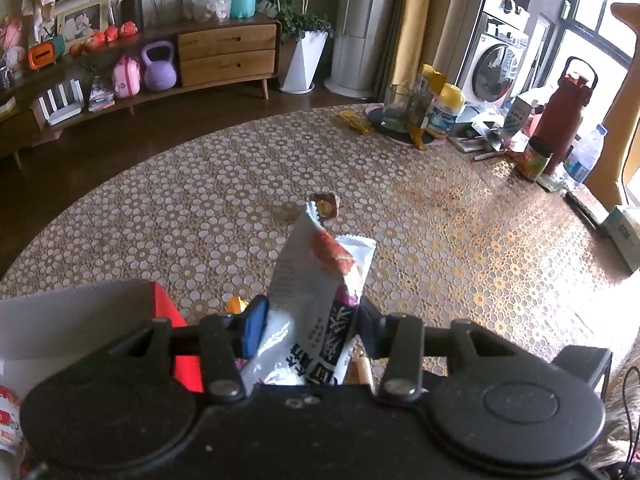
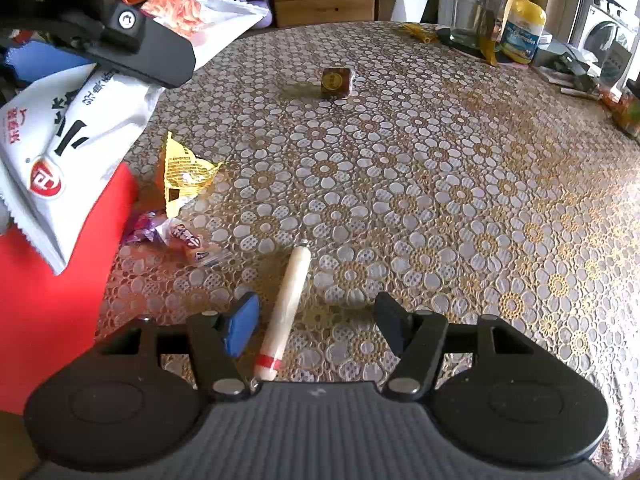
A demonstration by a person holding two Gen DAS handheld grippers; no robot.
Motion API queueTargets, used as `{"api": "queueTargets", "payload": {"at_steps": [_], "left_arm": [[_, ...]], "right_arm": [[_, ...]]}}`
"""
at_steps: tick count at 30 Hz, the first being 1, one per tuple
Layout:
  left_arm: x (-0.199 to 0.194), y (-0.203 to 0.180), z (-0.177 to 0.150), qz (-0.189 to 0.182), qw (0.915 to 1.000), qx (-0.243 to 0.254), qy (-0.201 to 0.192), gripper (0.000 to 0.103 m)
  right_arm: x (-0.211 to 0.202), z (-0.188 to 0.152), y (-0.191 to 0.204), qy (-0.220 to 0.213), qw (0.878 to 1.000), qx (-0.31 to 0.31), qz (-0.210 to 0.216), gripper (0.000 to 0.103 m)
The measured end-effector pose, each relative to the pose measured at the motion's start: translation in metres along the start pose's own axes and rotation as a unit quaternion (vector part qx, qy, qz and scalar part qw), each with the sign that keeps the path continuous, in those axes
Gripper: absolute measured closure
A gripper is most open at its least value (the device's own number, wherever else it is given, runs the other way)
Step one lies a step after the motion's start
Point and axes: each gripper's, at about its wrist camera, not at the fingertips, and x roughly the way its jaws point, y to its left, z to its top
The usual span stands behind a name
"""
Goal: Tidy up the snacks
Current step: 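Carry the white wrapper and sausage stick over the shoebox with both tools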
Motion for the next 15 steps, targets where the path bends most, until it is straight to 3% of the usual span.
{"api": "queueTargets", "payload": {"at_steps": [3, 5, 6, 8, 15], "left_arm": [[0.0, 0.001, -0.001, 0.001, 1.0, -0.001, 0.001, 0.058], [0.001, 0.002, -0.002, 0.002, 1.0, -0.003, 0.001, 0.058], [0.001, 0.002, -0.002, 0.003, 1.0, -0.003, 0.002, 0.058], [0.001, 0.003, -0.003, 0.004, 1.0, -0.004, 0.003, 0.058], [-0.011, 0.003, -0.007, 0.007, 1.0, -0.003, -0.001, 0.058]], "right_arm": [[0.001, 0.0, 0.005, -0.002, 1.0, -0.011, -0.013, 0.048], [0.0, -0.001, 0.008, -0.008, 1.0, -0.021, -0.02, 0.071], [-0.001, -0.001, 0.008, -0.009, 1.0, -0.02, -0.015, 0.073], [-0.002, -0.001, 0.007, -0.009, 1.0, -0.017, -0.015, 0.09], [-0.015, -0.002, -0.002, -0.012, 1.0, 0.007, 0.006, 0.092]]}}
